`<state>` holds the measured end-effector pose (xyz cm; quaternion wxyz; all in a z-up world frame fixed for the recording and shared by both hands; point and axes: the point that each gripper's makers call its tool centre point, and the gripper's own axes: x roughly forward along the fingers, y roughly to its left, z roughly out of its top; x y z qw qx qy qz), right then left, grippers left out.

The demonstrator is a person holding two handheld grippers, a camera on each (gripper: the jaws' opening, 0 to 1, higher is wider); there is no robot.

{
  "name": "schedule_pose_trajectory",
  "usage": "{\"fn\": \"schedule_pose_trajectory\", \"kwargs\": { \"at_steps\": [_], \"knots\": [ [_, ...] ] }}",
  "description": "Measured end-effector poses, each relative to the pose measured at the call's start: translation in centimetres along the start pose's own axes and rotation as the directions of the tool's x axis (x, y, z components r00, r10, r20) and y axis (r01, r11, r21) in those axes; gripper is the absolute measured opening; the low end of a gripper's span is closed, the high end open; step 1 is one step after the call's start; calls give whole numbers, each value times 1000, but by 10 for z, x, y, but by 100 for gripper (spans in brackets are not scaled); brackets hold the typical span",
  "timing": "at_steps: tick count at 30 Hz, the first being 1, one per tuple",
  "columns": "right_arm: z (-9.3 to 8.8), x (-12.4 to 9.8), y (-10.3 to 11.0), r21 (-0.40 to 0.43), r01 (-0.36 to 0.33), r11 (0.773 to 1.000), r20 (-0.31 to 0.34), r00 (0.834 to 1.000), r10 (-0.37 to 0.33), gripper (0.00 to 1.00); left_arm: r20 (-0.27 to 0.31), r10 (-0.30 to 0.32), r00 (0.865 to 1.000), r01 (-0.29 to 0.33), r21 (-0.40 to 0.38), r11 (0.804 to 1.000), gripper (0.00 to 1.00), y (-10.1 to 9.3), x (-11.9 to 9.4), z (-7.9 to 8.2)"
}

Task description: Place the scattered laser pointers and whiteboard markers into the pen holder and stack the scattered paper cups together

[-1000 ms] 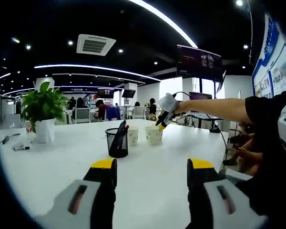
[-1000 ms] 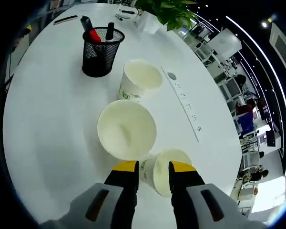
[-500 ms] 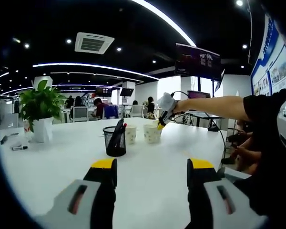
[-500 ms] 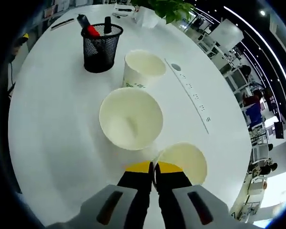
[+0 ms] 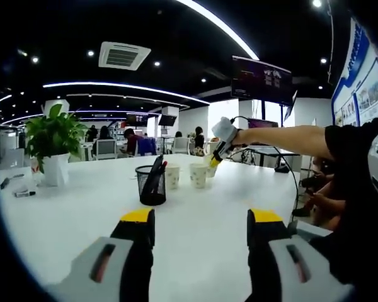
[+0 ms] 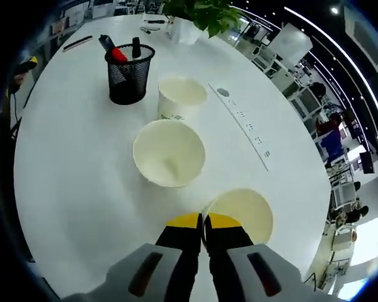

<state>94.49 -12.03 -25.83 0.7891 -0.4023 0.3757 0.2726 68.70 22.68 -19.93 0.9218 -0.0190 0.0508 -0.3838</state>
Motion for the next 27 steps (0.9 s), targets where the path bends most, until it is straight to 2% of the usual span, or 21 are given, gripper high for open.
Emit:
{"fn": "schedule_pose_trajectory", "kwargs": {
  "at_steps": [2,5,8,11,13,15,18,22,27],
  "knots": [
    [-2,2,5,23,-25,999,-5,1000,25,6,-2,-7,1000,7,-6,1000,59,-1,-1,0],
    [-3,2,4,17,-15,1000,-4,1000,15,6,-10,10,1000,-9,20,1000,59,1,-4,1],
    [-2,-9,-8,-18,47,999,-13,999,-47,6,10,13,1000,-13,14,1000,58,4,-5,5],
    [12,-31,-15,53,27,998,44,999,-29,6,5,14,1000,-14,1,1000,58,5,-3,3],
    [19,-44,-18,61,26,998,57,998,-29,6,-13,14,1000,-14,17,1000,58,4,-1,0],
    [31,-61,-15,53,16,998,86,996,-21,6,-20,6,1000,-5,24,1000,59,1,0,-1],
    [50,-88,-22,21,42,999,97,994,-44,6,-24,-4,1000,5,32,999,59,-1,1,-1],
    [87,-130,-26,3,44,999,168,985,-44,6,-30,-7,1000,8,23,1000,59,-2,1,-3],
    [117,-160,-19,-20,34,999,226,974,-29,6,-14,7,1000,-6,38,999,59,-1,-5,2]
  ]
}}
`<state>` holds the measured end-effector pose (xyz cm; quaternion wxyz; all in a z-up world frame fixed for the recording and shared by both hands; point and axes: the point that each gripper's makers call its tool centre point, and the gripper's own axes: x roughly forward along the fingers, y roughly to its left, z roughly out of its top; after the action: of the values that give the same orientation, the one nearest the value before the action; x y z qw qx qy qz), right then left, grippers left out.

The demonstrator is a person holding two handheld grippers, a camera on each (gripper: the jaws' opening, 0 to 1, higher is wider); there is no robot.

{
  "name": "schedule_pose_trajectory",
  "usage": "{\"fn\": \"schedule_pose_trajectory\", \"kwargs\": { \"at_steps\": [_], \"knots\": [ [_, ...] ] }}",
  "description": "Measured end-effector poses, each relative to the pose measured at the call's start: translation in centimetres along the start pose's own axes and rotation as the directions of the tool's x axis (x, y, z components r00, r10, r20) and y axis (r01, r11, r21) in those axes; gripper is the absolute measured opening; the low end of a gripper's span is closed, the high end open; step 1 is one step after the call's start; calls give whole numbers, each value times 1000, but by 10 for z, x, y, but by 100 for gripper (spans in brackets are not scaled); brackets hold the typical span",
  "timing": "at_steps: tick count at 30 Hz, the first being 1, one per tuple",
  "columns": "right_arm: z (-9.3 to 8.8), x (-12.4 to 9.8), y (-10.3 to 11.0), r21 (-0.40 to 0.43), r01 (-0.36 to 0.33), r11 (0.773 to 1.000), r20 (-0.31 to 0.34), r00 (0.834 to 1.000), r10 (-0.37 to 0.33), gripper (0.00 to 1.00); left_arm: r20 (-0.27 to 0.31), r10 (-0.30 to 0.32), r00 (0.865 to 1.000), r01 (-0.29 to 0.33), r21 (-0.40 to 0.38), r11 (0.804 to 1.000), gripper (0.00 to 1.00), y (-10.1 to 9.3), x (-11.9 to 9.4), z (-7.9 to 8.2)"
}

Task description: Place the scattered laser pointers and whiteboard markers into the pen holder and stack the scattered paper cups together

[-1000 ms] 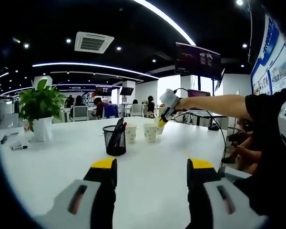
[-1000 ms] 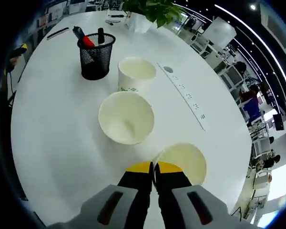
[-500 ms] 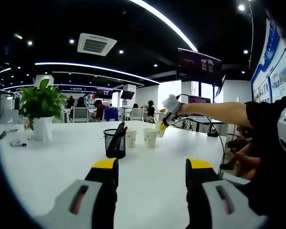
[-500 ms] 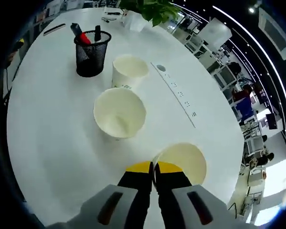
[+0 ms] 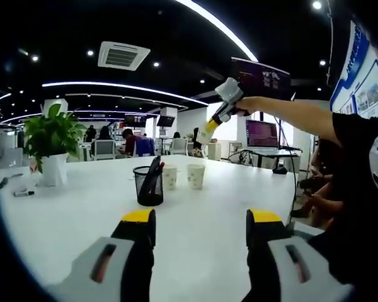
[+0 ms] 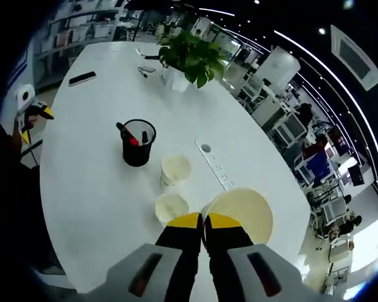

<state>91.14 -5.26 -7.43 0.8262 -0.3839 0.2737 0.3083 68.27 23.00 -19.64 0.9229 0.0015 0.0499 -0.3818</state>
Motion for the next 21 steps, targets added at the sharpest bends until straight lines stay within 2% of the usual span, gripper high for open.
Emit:
{"fn": "schedule_pose_trajectory", "kwargs": {
  "at_steps": [3,7,9,11,14,21],
  "knots": [
    [11,-6,1,-49,-6,999,4,1000,7,6,5,4,1000,-4,4,1000,59,1,-1,1],
    [21,-15,1,-46,-10,999,18,1000,11,6,-1,-1,1000,1,6,1000,59,0,0,0],
    [19,-13,7,-49,-36,998,14,999,37,6,-2,-3,1000,3,6,1000,59,-1,1,-1],
    [11,-6,13,-89,-57,994,-25,998,55,6,-4,-6,1000,6,2,1000,59,-1,3,-2],
    [5,2,14,-77,-72,994,-41,997,69,6,-9,-6,1000,6,3,1000,59,-1,4,-3],
    [5,9,18,-56,-82,995,-33,996,80,6,-15,-3,1000,3,7,1000,59,-1,5,-4]
  ]
}}
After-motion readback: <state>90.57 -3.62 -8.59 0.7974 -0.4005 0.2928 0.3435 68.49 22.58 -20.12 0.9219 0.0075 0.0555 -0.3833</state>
